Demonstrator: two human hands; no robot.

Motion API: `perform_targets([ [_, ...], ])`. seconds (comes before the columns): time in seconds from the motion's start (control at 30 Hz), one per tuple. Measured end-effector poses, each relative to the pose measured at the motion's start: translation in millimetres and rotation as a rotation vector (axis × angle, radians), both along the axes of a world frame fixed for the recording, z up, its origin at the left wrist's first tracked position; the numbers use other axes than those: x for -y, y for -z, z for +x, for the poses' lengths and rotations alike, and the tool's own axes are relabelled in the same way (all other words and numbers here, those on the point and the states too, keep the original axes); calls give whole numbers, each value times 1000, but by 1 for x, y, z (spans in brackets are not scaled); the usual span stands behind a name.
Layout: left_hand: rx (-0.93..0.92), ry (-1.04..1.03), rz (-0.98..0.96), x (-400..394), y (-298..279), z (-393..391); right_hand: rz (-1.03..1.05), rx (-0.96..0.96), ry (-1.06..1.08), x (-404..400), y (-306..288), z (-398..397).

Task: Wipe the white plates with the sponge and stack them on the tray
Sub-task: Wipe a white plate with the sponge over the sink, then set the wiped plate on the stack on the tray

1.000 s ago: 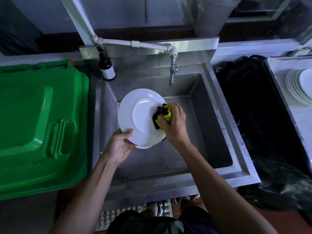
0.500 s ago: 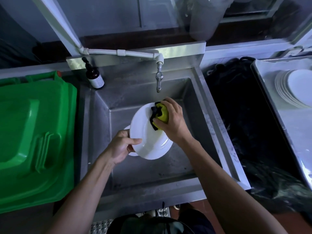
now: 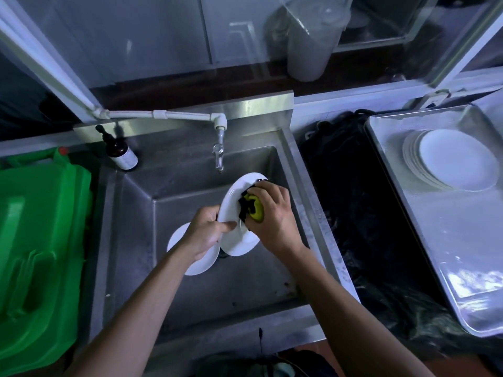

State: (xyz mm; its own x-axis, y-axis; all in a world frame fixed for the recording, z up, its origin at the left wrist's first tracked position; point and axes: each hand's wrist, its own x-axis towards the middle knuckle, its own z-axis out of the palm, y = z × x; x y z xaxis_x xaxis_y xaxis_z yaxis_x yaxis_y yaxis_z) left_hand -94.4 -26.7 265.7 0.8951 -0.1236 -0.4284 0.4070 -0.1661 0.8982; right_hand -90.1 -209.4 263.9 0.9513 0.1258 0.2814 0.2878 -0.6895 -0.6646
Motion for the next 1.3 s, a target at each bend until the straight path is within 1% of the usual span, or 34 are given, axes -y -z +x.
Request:
perform_targets([
  [0.13,103,4,197,38,-8,23,-50,25,41,46,-3,3],
  [0.27,278,93,386,83,-27,50,-92,16,80,98,-9,2],
  [0.47,545,318,684,172,-57,86,-106,23,183,179,-19,-1],
  [0.57,679,450,775,225,-70,101,-104,29,247,219,-21,-4],
  [0.7,920,520,818,296,-80,120,-69,21,314,268,-23,-8],
  [0.83,913,655,850,372,-79,140,-39,17,391,308,-22,-12],
  [0.93,1008,739,886,424,-71,148,-18,22,431,332,-21,-15],
  [1.03,1048,831,907,464,-58,154,2,14,473,351,-16,-19],
  [1.23,1133,858,988,514,-30,156,38,-35,568,383,-1,-26],
  [1.3,1199,845,1016,522,-21,155,52,-38,599,390,4,-29],
])
